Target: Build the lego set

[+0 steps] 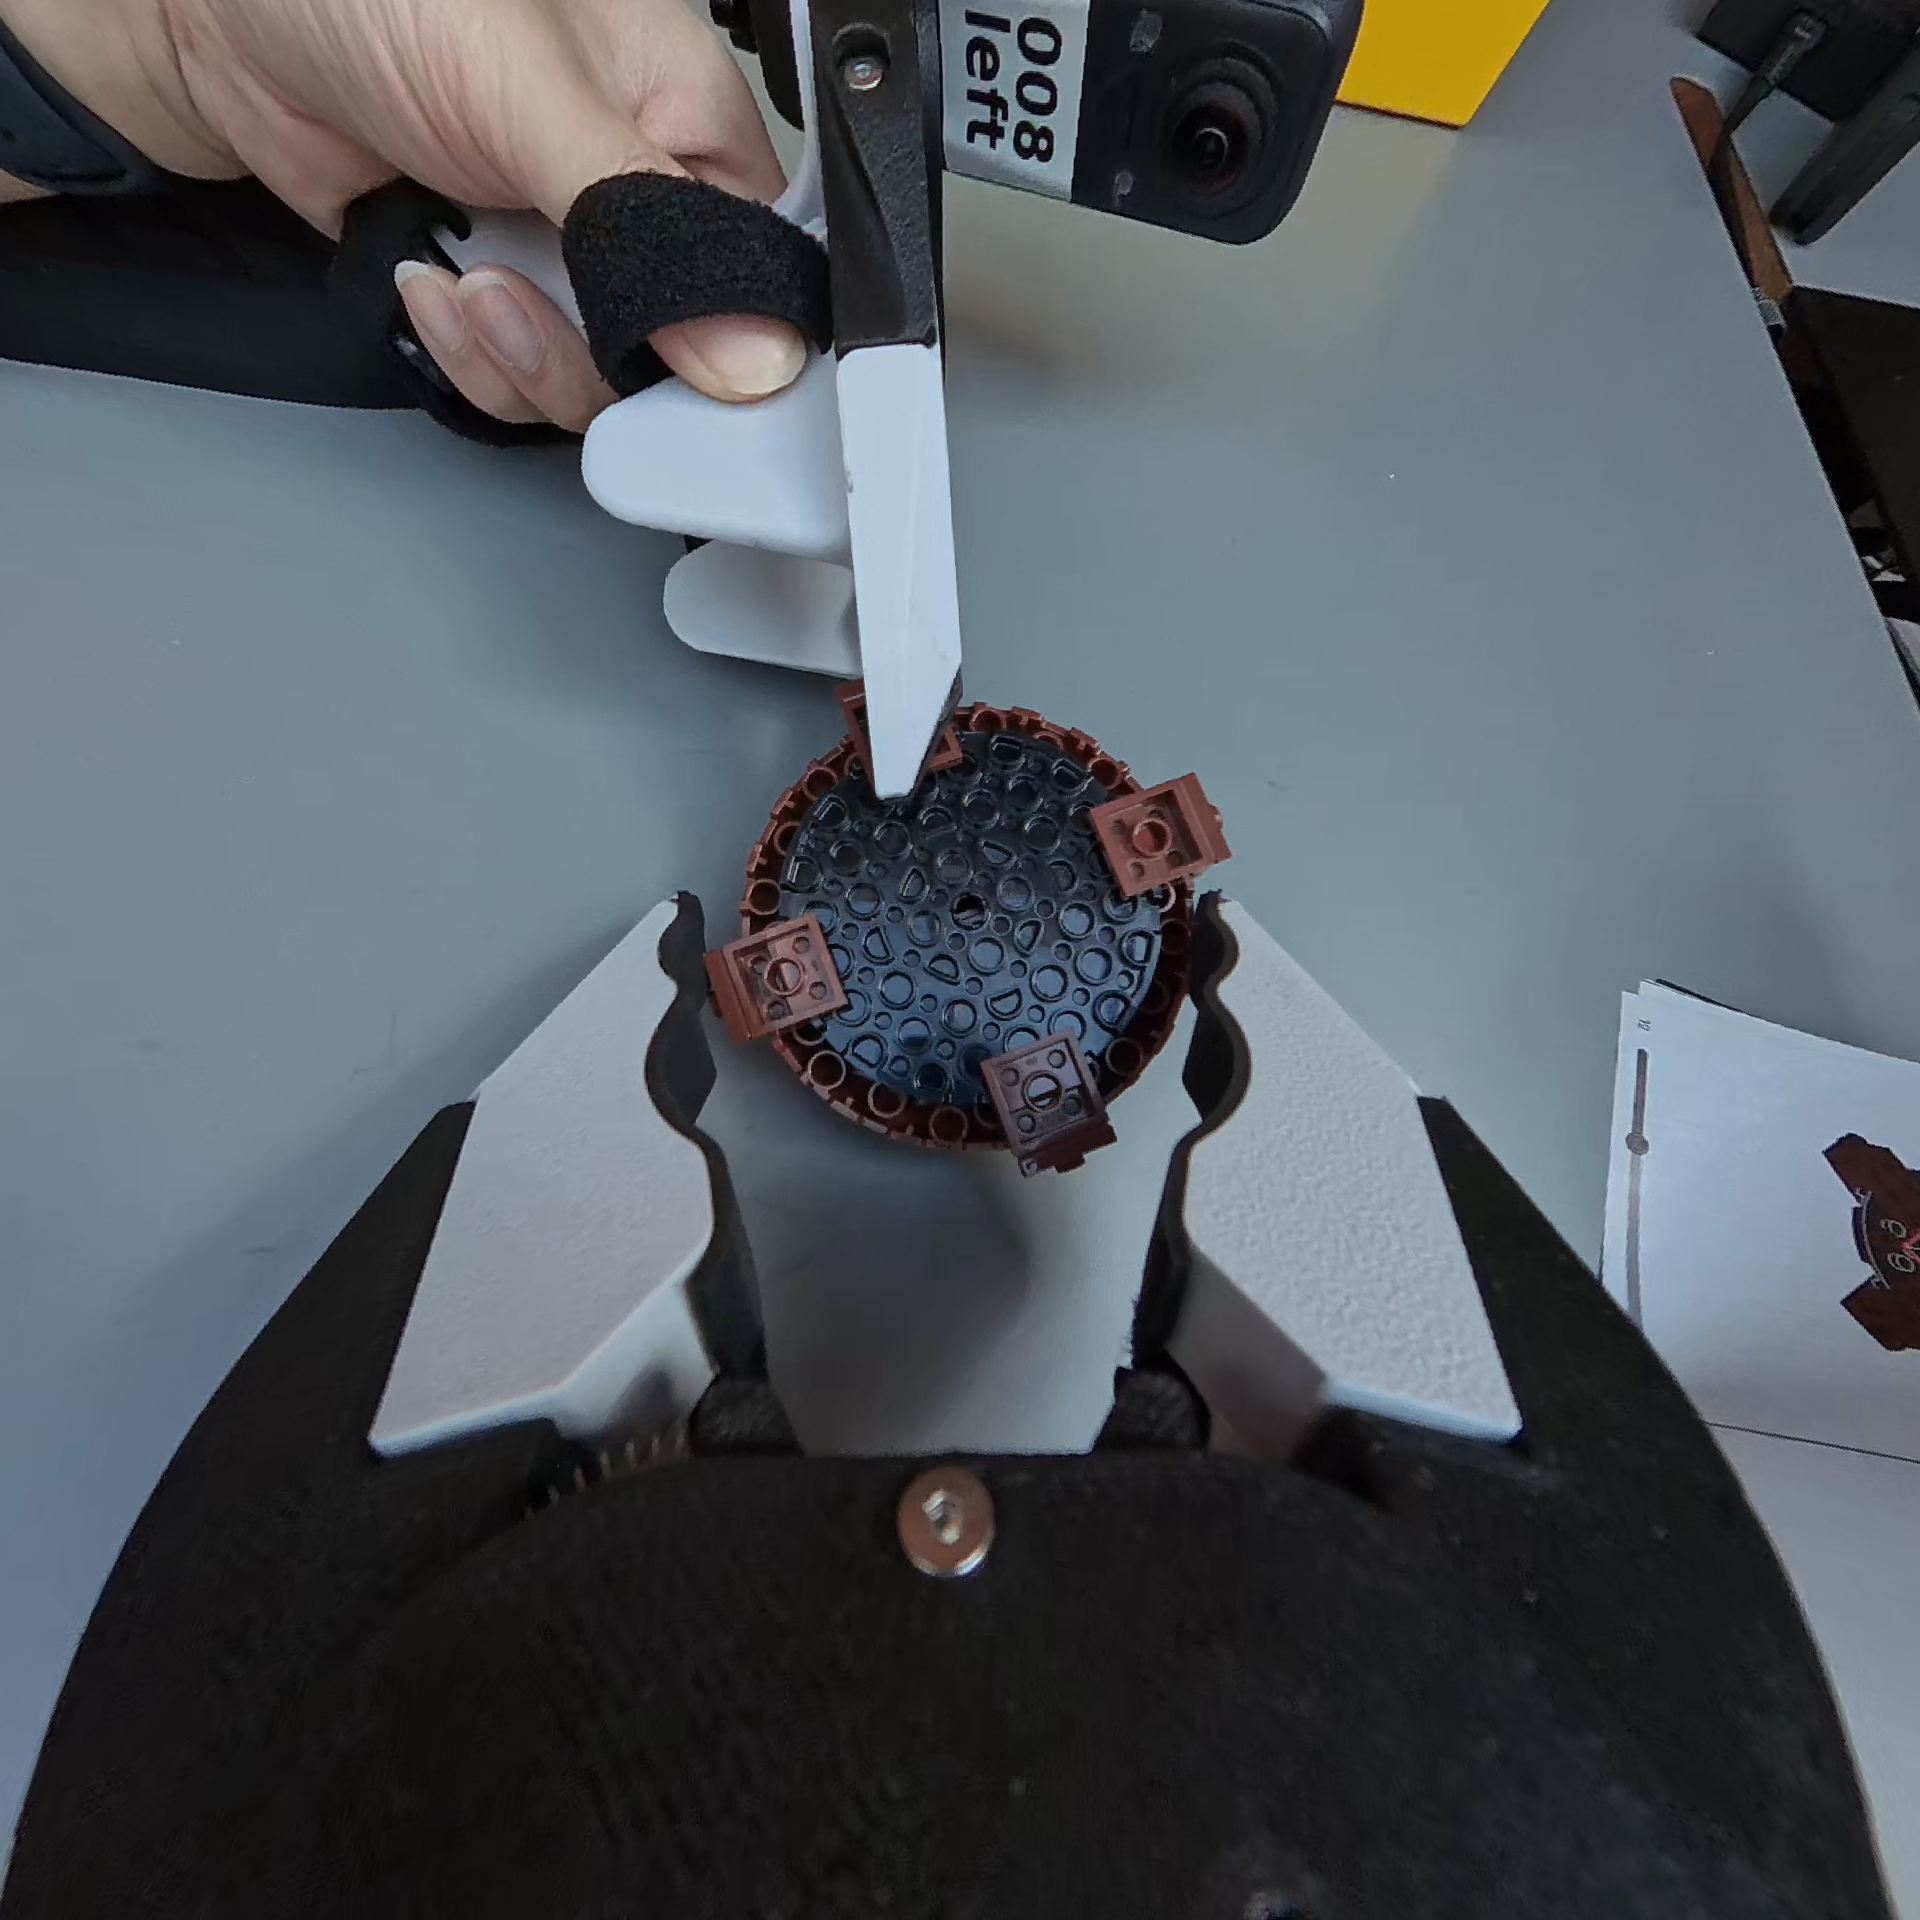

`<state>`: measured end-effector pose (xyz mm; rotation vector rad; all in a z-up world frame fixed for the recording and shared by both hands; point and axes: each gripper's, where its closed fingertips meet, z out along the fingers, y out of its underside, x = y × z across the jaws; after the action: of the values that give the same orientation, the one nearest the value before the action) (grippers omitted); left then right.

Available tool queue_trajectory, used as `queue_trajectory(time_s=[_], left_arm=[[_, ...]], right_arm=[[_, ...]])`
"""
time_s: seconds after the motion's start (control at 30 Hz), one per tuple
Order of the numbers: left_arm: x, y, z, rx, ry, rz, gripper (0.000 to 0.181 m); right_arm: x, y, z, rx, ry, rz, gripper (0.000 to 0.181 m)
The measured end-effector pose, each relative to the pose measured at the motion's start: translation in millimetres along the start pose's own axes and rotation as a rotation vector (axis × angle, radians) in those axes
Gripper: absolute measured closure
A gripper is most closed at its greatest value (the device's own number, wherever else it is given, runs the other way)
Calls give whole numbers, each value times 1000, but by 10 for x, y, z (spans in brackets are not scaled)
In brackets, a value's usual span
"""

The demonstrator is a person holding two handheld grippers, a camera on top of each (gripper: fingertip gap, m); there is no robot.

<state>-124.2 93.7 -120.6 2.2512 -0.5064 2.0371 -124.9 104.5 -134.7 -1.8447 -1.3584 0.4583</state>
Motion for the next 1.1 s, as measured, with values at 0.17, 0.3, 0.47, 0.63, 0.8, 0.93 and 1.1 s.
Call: queue_trajectory(time_s=[0.17,0.3,0.47,0.63,0.8,0.93,1.1], left_arm=[[66,-33,21,12,58,-5,160],[84,-31,33,7,71,2,157],[100,-27,31,5,84,-4,154],[107,-83,-28,43,95,-17,150],[105,-96,-94,57,82,-6,147],[176,-69,-89,47,115,-2,147],[276,7,-40,10,145,17,148]], right_arm=[[42,10,-52,-6,23,-23,89],[91,19,-95,-10,71,-89,89],[166,-28,-172,19,129,-119,89],[256,68,-278,11,171,-97,89],[430,263,-643,16,272,-14,89],[640,424,-1192,34,407,53,89],[703,900,-1787,47,510,124,89]])
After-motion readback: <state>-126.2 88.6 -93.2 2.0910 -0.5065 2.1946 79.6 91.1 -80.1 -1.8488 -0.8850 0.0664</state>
